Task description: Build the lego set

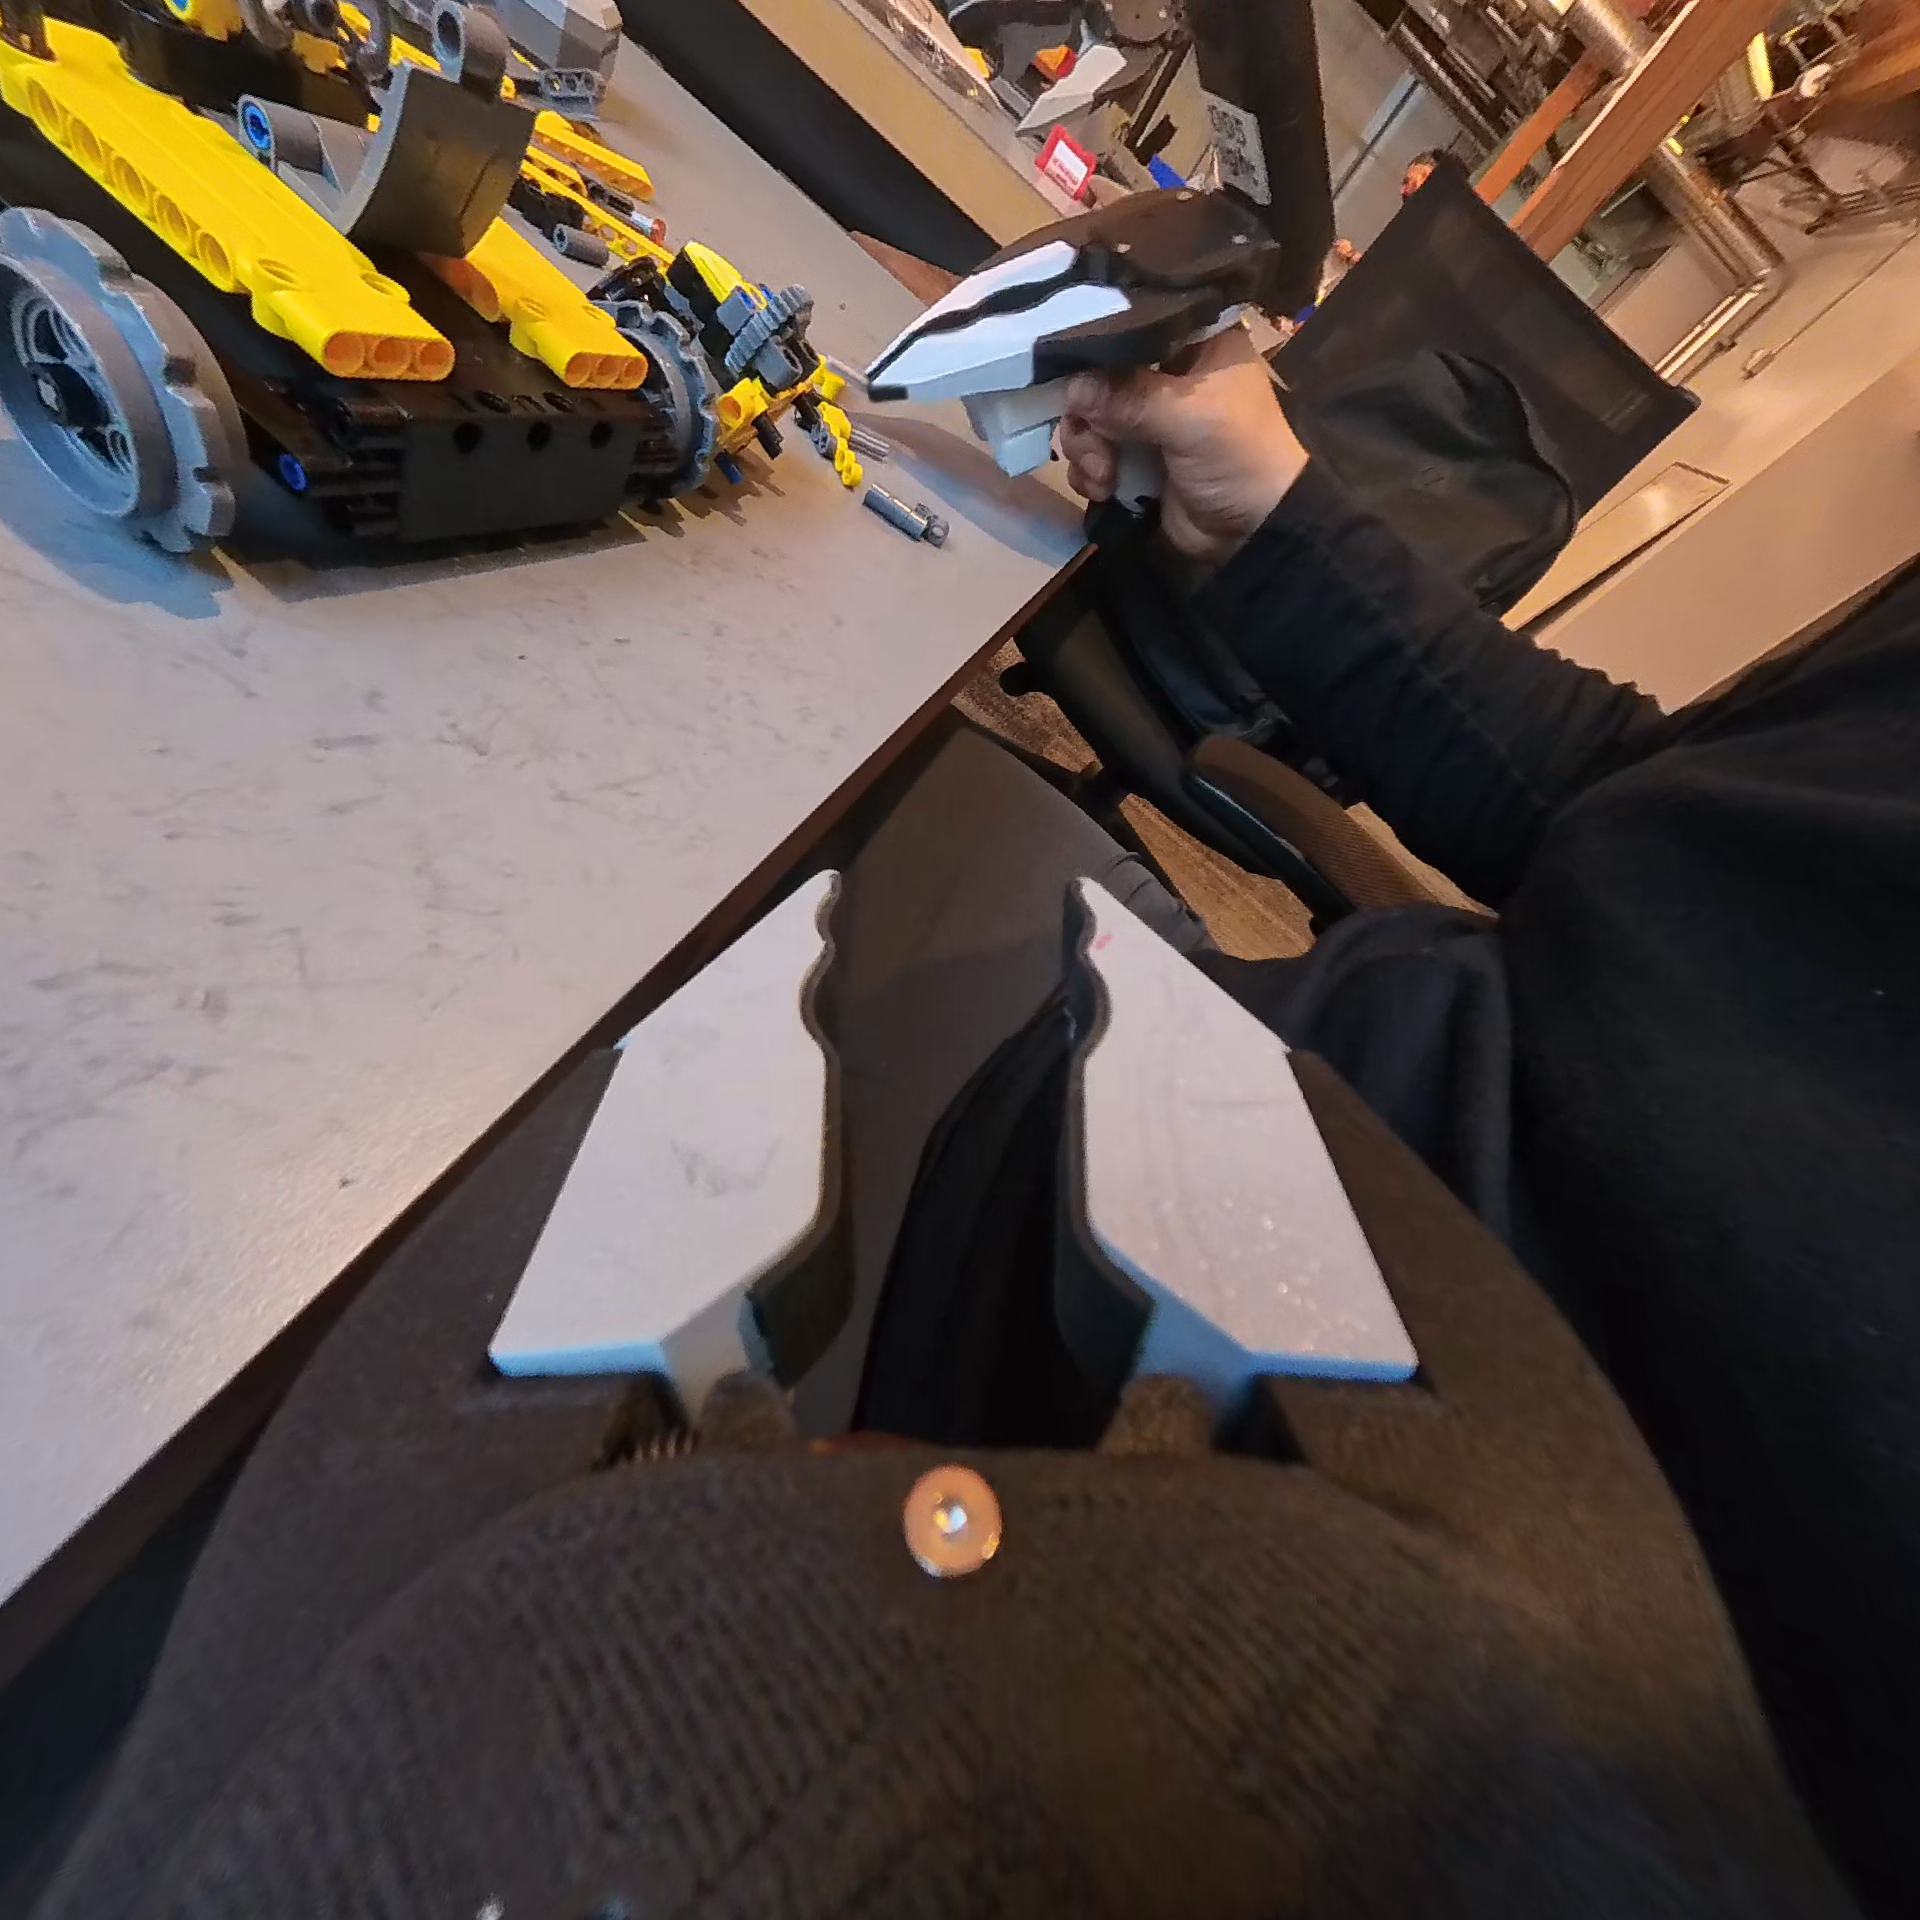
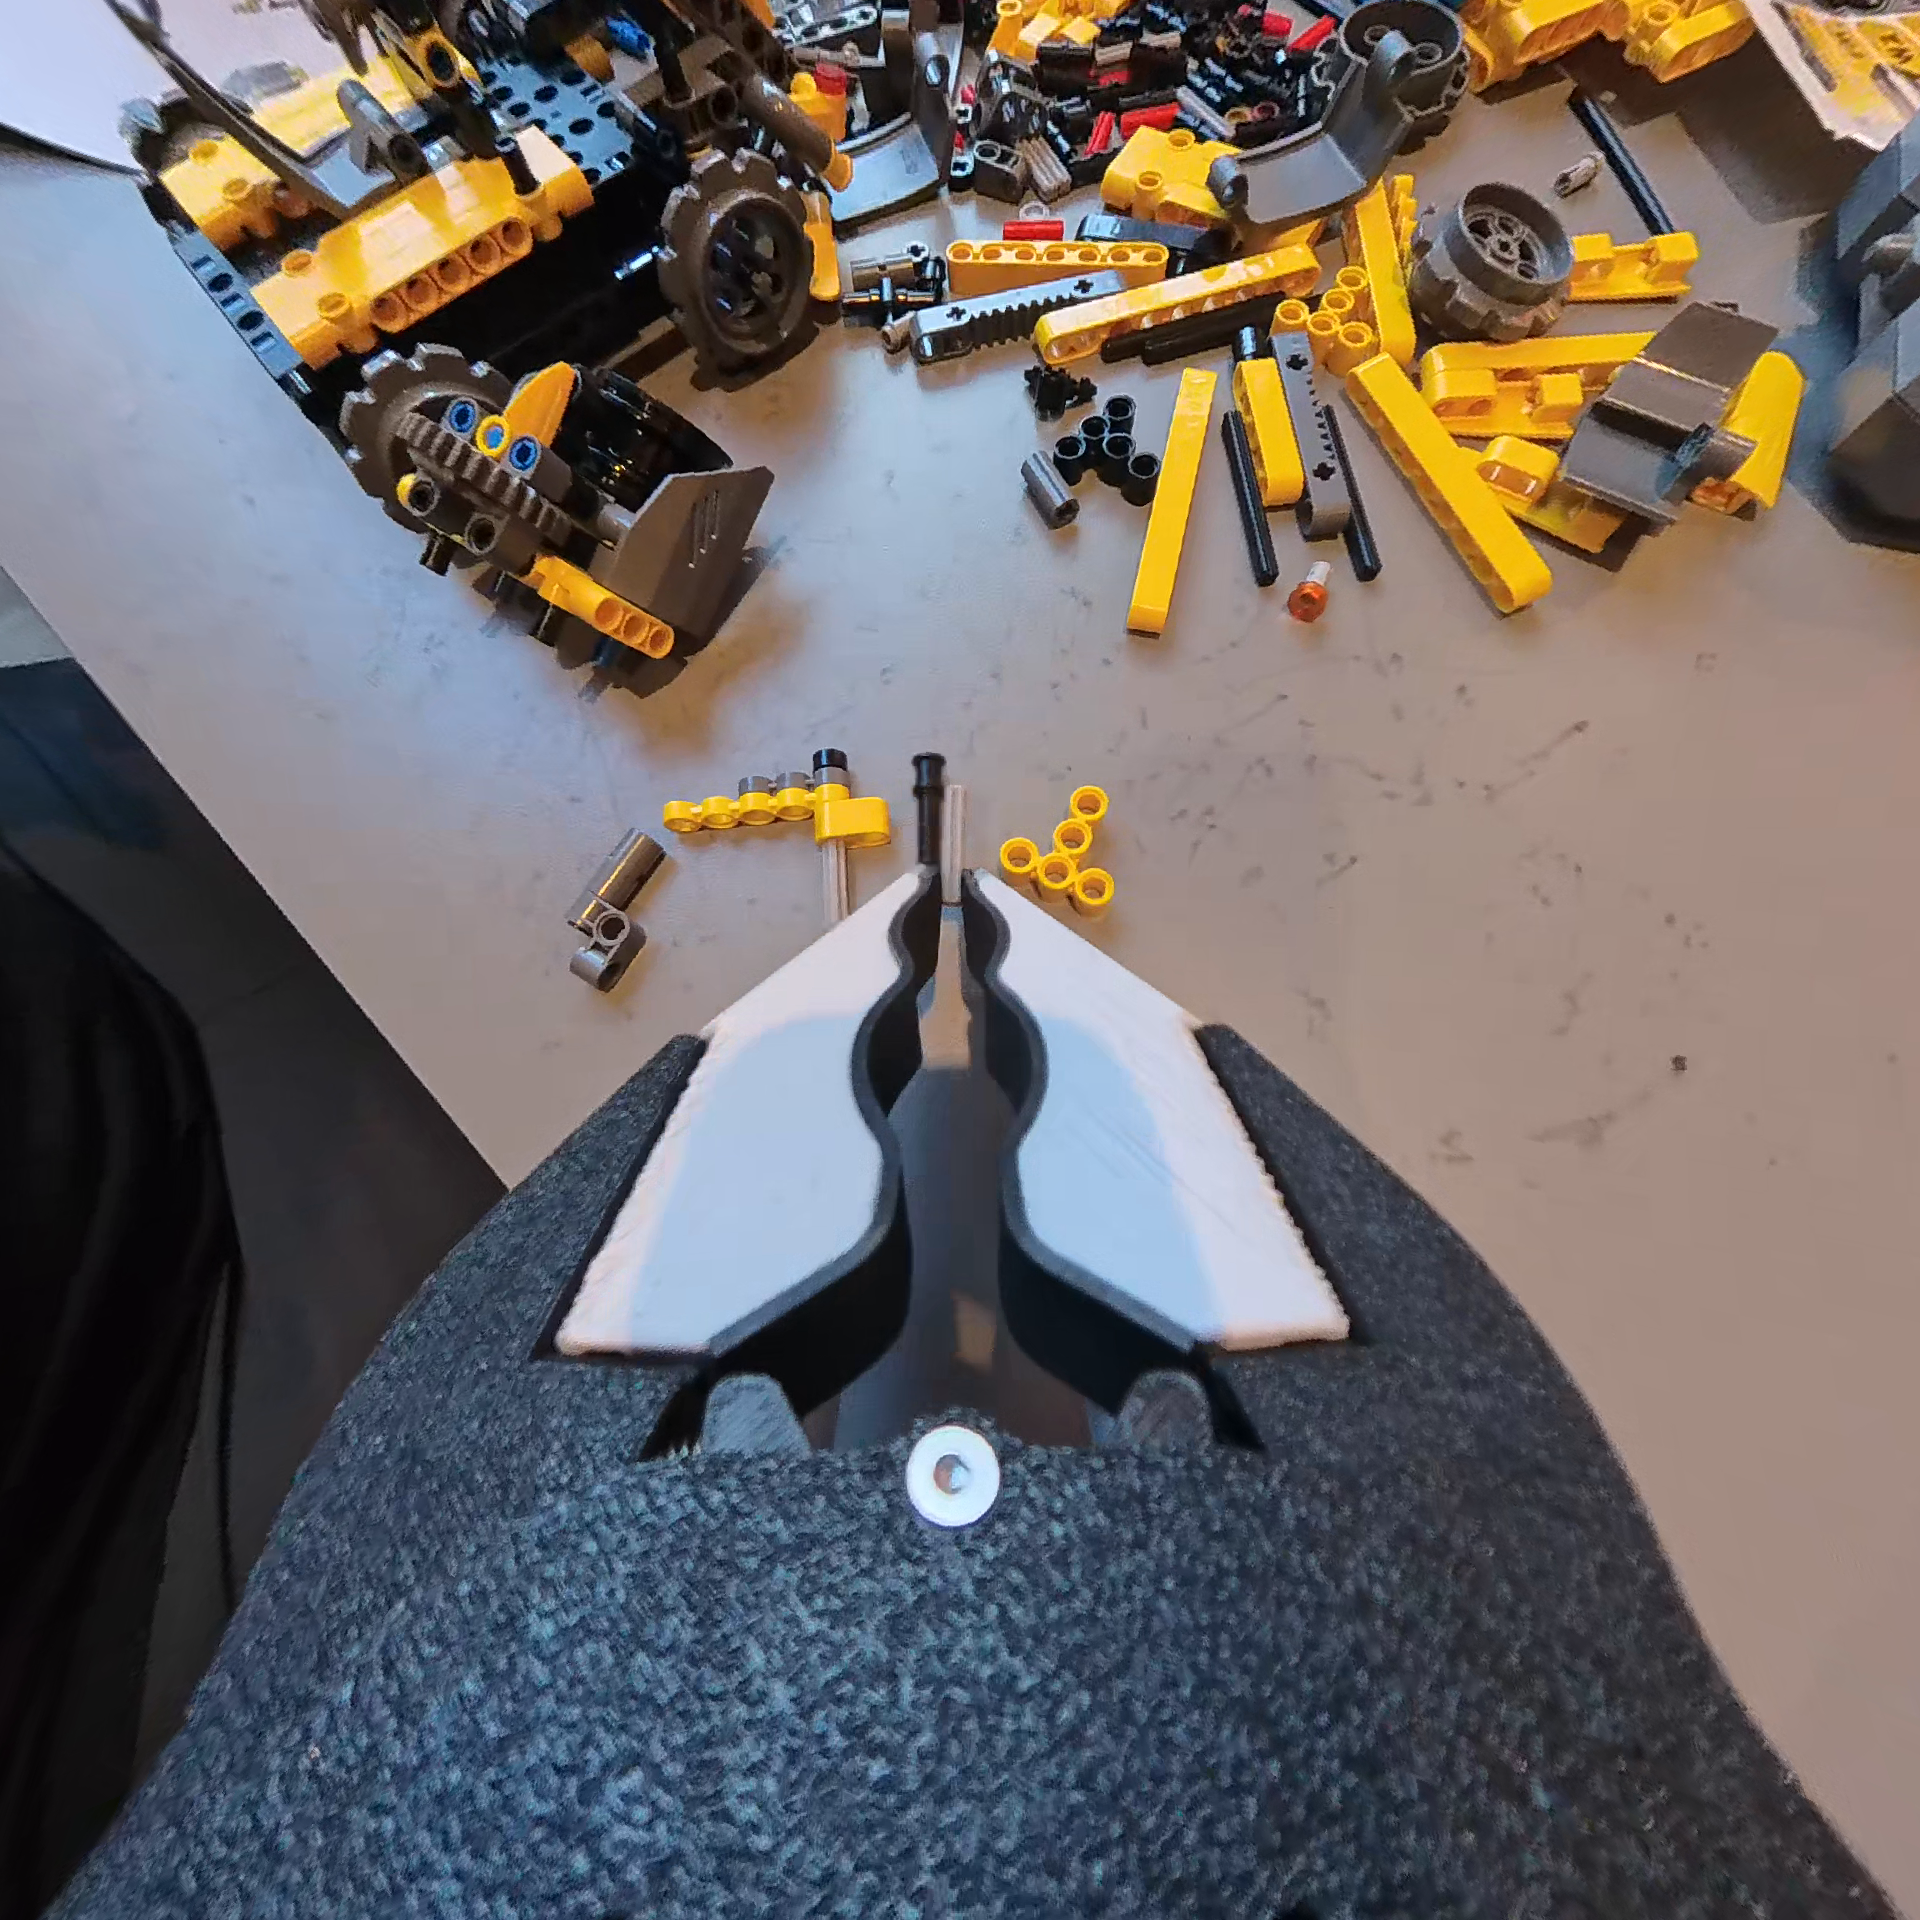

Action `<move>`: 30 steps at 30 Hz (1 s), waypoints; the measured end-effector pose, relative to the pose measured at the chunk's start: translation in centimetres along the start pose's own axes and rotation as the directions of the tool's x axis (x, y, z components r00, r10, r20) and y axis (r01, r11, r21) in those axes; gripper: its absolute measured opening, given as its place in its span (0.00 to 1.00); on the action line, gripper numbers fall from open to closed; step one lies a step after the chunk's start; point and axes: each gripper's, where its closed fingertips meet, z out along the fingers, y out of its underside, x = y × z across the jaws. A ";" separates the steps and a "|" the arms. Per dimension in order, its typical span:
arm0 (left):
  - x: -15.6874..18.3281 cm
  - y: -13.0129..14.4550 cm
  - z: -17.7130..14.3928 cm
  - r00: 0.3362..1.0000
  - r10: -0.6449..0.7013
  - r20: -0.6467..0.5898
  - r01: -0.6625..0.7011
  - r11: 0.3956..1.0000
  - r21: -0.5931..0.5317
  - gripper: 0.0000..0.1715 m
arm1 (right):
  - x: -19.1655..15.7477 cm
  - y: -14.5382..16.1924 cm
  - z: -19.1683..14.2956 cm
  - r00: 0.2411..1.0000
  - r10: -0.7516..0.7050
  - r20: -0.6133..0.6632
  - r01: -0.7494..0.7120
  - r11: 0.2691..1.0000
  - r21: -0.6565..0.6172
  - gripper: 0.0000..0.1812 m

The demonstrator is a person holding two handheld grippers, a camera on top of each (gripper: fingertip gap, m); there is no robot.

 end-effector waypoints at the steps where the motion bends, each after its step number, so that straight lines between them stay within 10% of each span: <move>1: 0.0 0.0 0.0 1.000 0.000 0.000 0.000 1.000 0.000 0.24 | -0.1 -0.1 -0.1 1.000 0.004 0.005 -0.004 1.000 0.008 0.02; 30: 0.3 0.1 0.2 1.000 0.007 0.000 -0.007 1.000 -0.007 0.23 | -1.1 -0.8 -0.8 0.998 0.033 0.052 -0.038 0.995 0.092 0.02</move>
